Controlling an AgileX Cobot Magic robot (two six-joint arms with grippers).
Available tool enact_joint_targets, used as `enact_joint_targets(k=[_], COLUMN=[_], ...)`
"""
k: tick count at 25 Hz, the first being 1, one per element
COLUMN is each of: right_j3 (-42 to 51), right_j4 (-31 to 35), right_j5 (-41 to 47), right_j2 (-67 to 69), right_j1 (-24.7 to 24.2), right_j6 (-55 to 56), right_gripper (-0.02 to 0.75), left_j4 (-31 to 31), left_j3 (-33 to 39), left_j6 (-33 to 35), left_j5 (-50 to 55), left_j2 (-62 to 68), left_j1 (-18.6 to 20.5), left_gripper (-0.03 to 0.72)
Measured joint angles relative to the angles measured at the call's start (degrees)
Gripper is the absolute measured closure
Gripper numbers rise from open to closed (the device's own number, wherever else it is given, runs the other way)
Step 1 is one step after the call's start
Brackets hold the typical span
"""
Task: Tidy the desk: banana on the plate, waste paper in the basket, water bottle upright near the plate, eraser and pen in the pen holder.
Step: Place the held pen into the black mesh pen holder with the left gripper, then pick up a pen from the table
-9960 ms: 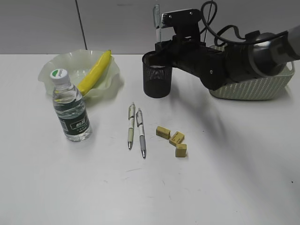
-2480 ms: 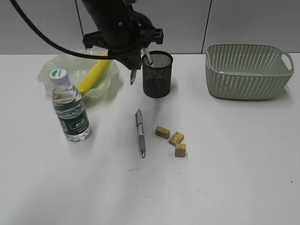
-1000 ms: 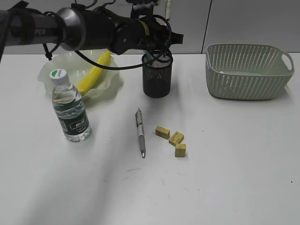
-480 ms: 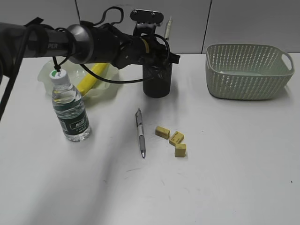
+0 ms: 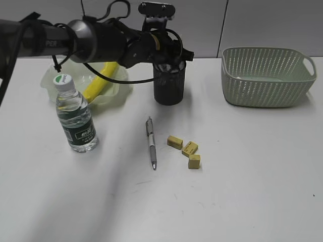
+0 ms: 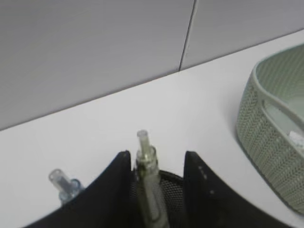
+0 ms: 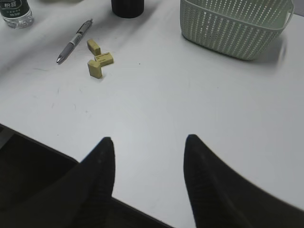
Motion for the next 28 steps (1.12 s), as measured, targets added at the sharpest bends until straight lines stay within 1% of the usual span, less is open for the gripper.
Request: enact_joint_targets(k=[2,8,14,18,26,28], right_j3=[0.0,0.0,0.0,0.0,0.0,0.0], right_j4=[0.0,0.0,0.0,0.0,0.0,0.0], right_j5=[0.0,0.0,0.0,0.0,0.0,0.0], right_j2=[0.0,0.0,0.0,0.0,0.0,0.0], right_j1=[0.0,0.0,0.0,0.0,0.0,0.0], right_j6=[0.0,-0.06,-0.06,0.02,0.02,0.02], right_gripper=[0.354,0.354,0.354,0.354,0.354,0.354], left_j4=[0.0,0.11,0.17,0.17,-0.32,-1.74], left_j3=[0.0,0.04,0.04,0.04,0.04,0.04], left_j6=[0.0,0.0,0.0,0.0,0.07,1.62], left_j5=[-0.13,1.66,7.69,16.51,44.39,50.78], left_j2=[-0.86,-3.7,-12.61,-19.39,-33.41,-37.24], left_j1=[0.0,0.0,0.0,0.0,0.0,0.0], left_gripper=[0.4,0.389,0.388,0.388,0.388,0.389])
